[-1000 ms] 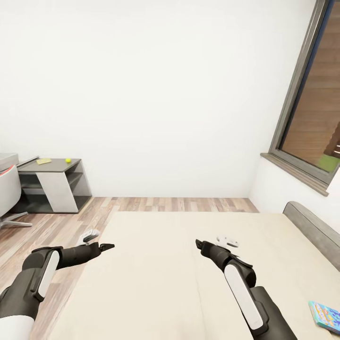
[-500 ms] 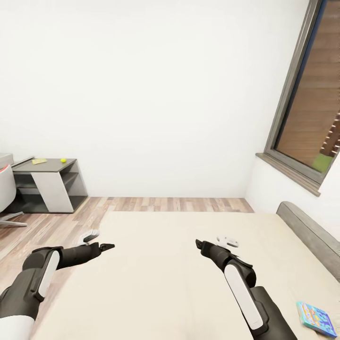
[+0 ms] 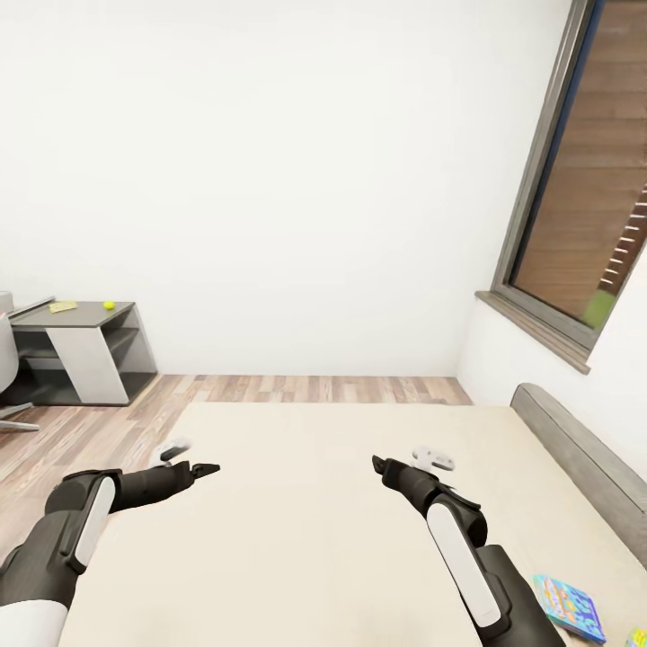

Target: Put all the toys in the child's room - the three board games (two on the bed and one on the table), the two jigsaw puzzles on the table, and the tennis ball on the table - inside the toy box on the table in the child's room.

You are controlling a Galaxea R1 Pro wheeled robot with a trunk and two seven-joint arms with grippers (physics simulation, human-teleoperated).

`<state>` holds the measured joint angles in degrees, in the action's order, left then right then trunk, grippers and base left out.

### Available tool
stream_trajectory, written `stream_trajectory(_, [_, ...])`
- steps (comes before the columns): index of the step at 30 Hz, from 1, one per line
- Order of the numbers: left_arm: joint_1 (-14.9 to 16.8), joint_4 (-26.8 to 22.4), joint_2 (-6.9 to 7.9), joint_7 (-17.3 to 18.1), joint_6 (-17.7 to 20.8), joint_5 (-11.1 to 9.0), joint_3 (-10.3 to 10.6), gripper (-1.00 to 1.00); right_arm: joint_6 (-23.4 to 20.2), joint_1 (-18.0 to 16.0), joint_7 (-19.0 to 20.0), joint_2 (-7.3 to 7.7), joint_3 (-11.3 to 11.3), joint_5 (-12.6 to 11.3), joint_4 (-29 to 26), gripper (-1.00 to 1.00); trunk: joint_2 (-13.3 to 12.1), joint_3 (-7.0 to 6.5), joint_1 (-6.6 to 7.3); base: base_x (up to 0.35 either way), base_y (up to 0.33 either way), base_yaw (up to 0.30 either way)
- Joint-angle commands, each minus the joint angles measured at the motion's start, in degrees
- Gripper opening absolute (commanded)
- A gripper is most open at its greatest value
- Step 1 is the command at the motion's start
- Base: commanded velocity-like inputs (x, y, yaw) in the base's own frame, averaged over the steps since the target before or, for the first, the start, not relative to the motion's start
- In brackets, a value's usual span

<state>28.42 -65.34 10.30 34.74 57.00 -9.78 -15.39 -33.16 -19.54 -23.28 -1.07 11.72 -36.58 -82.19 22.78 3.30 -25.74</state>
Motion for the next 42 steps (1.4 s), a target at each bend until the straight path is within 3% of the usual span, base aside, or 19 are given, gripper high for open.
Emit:
stream_trajectory(1, [0.06,-0.04,-0.03,0.06,0.39,-0.16,-0.06,1.00,-0.07,-0.06,-0.56,0.01,0.06,-0.60,-0.07,1.00,0.14,0.14,-0.04,0.000,-0.250,0.000])
stream_trajectory(17, [0.06,-0.05,-0.11,0.06,0.36,-0.16,-0.07,1.00,-0.07,-0.05,-0.61,0.01,0.06,-0.60,-0.07,1.00,0.14,0.14,-0.04,0.000,-0.237,0.000])
stream_trajectory(42, [0.06,-0.05,-0.11,0.07,0.36,-0.16,-0.08,1.00,-0.07,-0.06,-0.59,0.01,0.06,-0.60,-0.07,1.00,0.14,0.14,-0.04,-0.018,-0.032,0.000])
